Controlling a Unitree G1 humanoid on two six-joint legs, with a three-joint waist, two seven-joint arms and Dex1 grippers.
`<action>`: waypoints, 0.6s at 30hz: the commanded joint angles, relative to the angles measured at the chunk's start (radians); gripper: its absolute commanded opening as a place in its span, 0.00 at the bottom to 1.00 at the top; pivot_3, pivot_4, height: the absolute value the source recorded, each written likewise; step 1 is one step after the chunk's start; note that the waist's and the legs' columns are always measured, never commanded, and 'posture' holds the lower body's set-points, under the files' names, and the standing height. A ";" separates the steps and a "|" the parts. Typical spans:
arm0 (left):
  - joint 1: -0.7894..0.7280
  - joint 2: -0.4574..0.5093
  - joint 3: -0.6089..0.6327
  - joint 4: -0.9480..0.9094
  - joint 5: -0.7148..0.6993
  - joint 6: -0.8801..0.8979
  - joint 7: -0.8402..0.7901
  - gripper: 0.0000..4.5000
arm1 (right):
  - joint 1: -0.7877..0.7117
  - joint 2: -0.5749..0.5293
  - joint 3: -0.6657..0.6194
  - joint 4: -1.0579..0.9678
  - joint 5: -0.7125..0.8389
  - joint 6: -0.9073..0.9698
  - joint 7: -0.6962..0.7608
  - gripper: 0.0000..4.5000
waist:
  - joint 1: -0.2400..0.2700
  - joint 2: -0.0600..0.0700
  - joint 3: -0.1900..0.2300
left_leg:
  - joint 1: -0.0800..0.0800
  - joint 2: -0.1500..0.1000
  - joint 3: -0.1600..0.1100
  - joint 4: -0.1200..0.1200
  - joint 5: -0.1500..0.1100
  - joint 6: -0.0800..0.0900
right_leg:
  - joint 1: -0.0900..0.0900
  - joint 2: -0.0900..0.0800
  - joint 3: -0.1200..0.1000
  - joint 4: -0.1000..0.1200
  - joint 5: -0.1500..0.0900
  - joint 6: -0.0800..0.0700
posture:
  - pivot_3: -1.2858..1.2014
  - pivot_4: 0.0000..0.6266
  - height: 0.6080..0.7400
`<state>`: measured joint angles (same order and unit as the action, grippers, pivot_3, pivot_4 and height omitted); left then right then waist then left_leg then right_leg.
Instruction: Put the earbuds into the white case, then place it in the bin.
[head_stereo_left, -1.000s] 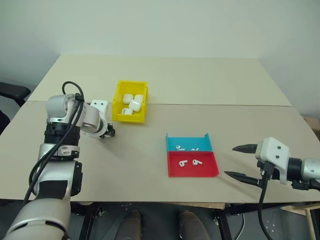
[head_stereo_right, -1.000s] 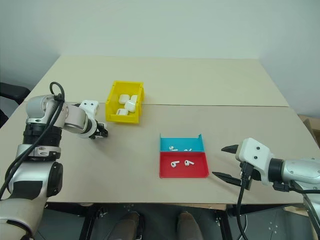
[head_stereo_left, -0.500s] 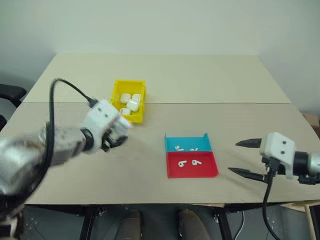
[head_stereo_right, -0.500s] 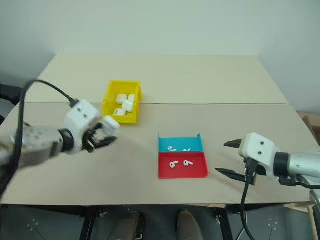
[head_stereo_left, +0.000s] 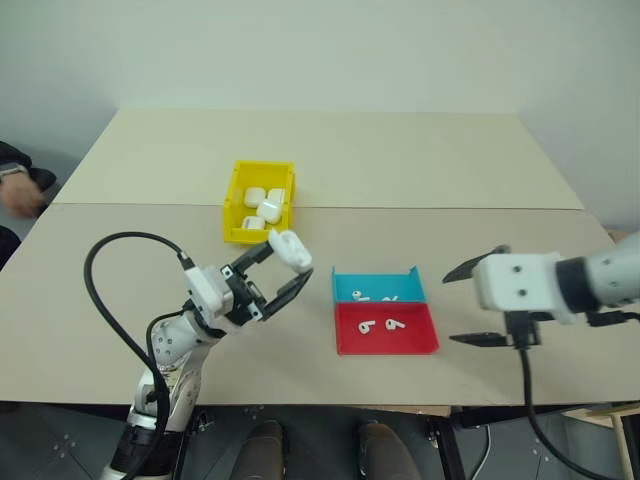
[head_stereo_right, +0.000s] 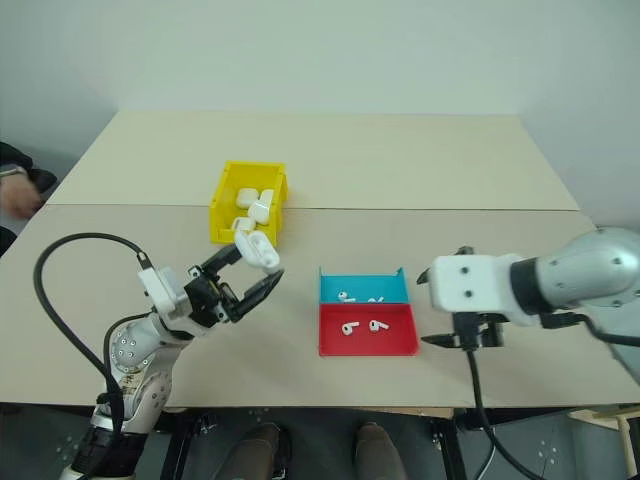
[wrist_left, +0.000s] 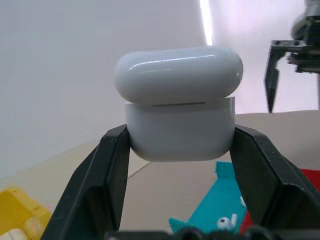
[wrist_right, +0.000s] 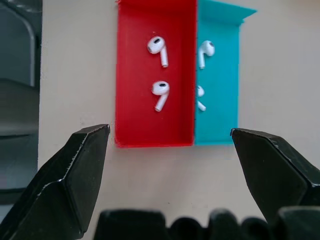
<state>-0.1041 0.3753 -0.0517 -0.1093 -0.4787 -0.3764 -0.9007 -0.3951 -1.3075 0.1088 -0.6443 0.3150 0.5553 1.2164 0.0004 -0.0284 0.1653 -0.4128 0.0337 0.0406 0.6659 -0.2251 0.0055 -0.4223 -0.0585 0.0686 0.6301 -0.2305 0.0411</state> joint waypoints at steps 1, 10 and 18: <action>0.021 0.007 0.005 0.017 -0.028 -0.057 -0.095 0.61 | -0.093 0.031 0.105 -0.052 -0.064 0.085 -0.003 1.00 | -0.002 0.000 0.000 | -0.001 0.000 0.000 0.000 0.000 0.000 | 0.000 0.000 0.000 0.000 0.000 0.000 | 0.52 0.24 1.00; 0.096 -0.006 0.020 -0.022 -0.108 -0.053 -0.189 0.61 | -0.289 0.144 0.339 -0.056 -0.199 0.220 0.023 0.91 | -0.012 0.001 0.000 | -0.001 0.000 -0.001 0.003 0.000 0.000 | 0.000 0.000 -0.001 0.001 0.001 0.001 | 0.52 0.24 1.00; 0.148 -0.014 0.013 -0.080 -0.056 -0.051 -0.155 0.61 | -0.328 0.199 0.471 0.001 -0.357 0.220 0.021 0.70 | -0.014 0.001 -0.001 | -0.001 0.001 -0.001 0.003 0.000 0.000 | 0.000 0.000 -0.001 0.002 0.001 0.001 | 0.52 0.24 1.00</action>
<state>0.0404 0.3666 -0.0414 -0.1530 -0.5394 -0.4100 -1.0653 -0.7034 -1.1092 0.5744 -0.6490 0.0045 0.7804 1.2363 -0.0138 -0.0276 0.1648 -0.4136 0.0345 0.0393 0.6693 -0.2253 0.0059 -0.4224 -0.0584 0.0674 0.6319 -0.2295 0.0421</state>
